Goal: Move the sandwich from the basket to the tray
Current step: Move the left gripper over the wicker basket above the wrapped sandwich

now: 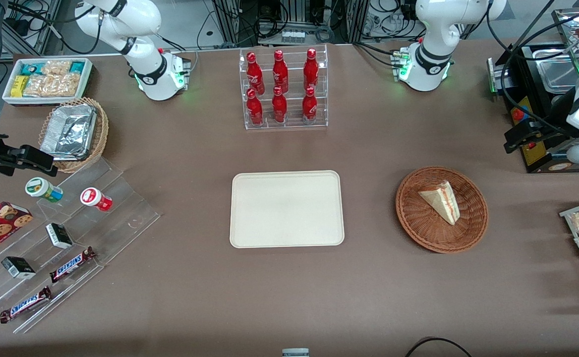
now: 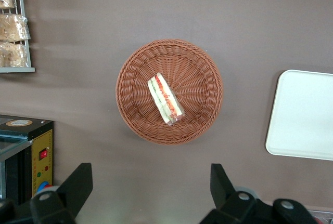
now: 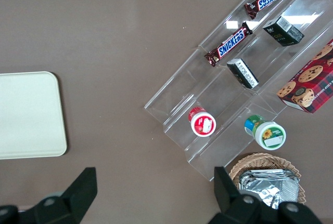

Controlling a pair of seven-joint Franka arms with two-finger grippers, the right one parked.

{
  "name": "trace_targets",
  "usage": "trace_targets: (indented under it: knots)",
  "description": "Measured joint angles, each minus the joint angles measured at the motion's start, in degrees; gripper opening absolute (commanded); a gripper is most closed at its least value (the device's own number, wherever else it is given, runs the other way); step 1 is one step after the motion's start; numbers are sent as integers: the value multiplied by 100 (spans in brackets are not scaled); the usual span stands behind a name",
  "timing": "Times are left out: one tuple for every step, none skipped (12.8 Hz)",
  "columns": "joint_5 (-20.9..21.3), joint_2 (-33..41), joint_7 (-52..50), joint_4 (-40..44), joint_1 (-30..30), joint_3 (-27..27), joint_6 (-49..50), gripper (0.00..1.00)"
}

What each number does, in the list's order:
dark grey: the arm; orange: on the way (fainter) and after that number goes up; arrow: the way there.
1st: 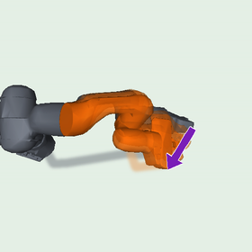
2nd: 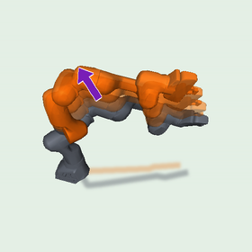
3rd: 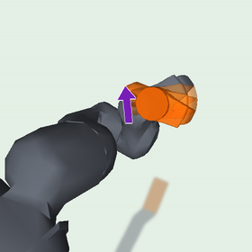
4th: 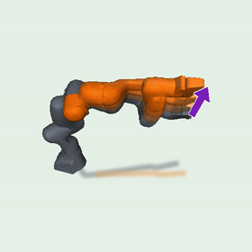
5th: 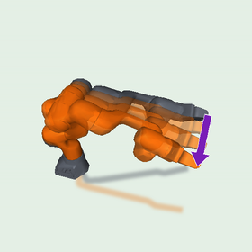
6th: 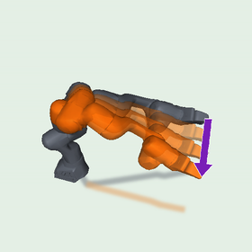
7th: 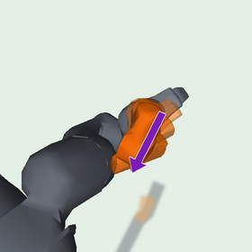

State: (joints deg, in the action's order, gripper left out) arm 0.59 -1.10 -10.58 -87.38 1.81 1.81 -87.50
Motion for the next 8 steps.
trace_targets:
  knots:
    - [1, 0, 0, 0, 0, 0, 0, 100]
    - [2, 0, 0, -1, 0, -1, 6, 100]
    - [2, 0, 0, -9, 0, -1, 17, 100]
    - [2, -3, 0, -42, 0, -2, 20, 100]
    - [2, -12, 0, -122, 0, -3, 21, 100]
    - [2, -22, 0, -262, 0, -8, 15, 100]
    - [2, -31, 0, -466, 0, -18, -63, 100]
    - [2, -38, -2, -729, 0, -28, -273, 100]
